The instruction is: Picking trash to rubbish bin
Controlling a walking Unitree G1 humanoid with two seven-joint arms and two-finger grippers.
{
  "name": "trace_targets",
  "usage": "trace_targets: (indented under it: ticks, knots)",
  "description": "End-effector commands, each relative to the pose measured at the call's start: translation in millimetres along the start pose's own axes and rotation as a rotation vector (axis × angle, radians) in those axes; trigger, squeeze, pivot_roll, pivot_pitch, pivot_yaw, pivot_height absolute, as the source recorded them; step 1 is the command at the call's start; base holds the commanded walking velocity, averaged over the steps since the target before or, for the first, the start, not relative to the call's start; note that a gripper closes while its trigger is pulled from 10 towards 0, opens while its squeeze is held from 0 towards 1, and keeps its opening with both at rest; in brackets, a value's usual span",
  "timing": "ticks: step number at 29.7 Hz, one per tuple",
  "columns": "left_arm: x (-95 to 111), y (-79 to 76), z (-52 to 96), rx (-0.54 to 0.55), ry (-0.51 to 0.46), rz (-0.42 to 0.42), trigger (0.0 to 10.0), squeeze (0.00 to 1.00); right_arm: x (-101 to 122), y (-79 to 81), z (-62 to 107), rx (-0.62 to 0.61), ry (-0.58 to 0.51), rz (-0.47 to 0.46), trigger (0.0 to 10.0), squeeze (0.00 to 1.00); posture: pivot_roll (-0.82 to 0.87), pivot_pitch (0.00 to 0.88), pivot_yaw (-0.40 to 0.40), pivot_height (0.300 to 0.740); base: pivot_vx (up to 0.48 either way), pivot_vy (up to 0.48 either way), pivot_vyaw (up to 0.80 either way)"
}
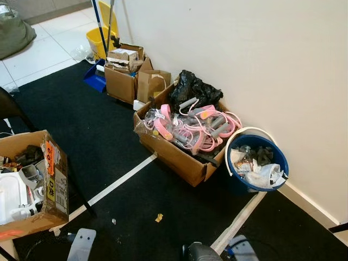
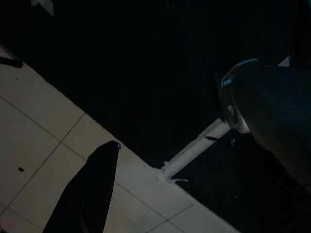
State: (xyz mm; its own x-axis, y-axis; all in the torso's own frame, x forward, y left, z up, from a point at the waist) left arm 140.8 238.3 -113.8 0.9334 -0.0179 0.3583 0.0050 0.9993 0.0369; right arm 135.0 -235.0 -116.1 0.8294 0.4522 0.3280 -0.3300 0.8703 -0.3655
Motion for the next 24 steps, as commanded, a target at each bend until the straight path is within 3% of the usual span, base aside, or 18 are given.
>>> trace_targets:
  ticks: [1, 9, 18, 24]
  knots:
    - [-10.0, -1.6, 0.0, 0.001, 0.034, 0.011, 10.0, 0.0, -7.6, 0.0, 1.2, 0.014, 0.016, -0.013, 10.0, 0.0, 0.04, 0.124, 0.028, 0.74, 0.0, 0.0, 0.0]
    - [-28.2, 2.3, 2.6, 0.003, 0.059, -0.006, 10.0, 0.0, -2.6, -7.3, -0.1, 0.011, 0.009, -0.011, 10.0, 0.0, 0.03, 0.121, 0.03, 0.74, 0.0, 0.234, 0.0]
    - [-33.9, 8.9, 4.9, 0.008, 0.067, -0.014, 10.0, 0.0, 18.2, 20.3, -1.4, 0.042, -0.02, -0.001, 10.0, 0.0, 0.03, 0.121, 0.03, 0.74, 0.0, 0.311, 0.0]
    - [-26.2, 3.6, 2.7, 0.004, 0.055, -0.021, 10.0, 0.0, 31.5, 31.1, -1.7, 0.054, -0.04, 0.005, 10.0, 0.0, 0.04, 0.115, 0.032, 0.74, 0.0, 0.309, 0.0]
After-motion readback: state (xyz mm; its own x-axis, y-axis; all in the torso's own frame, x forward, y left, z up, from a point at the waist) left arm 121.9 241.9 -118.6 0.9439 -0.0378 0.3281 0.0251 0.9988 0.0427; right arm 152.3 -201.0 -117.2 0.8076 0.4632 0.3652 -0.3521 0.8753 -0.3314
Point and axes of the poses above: a point about 5 cm out from each wrist's last joint towards the gripper, its own z axis pointing back from the gripper into the wrist, its own x axis along the axis of the wrist's last joint, y = z × x, the point moved 2 cm from there along -z, pointing out of the wrist towards the gripper, and after that the axes turned 5 degrees about z, right-handed, at the moved point
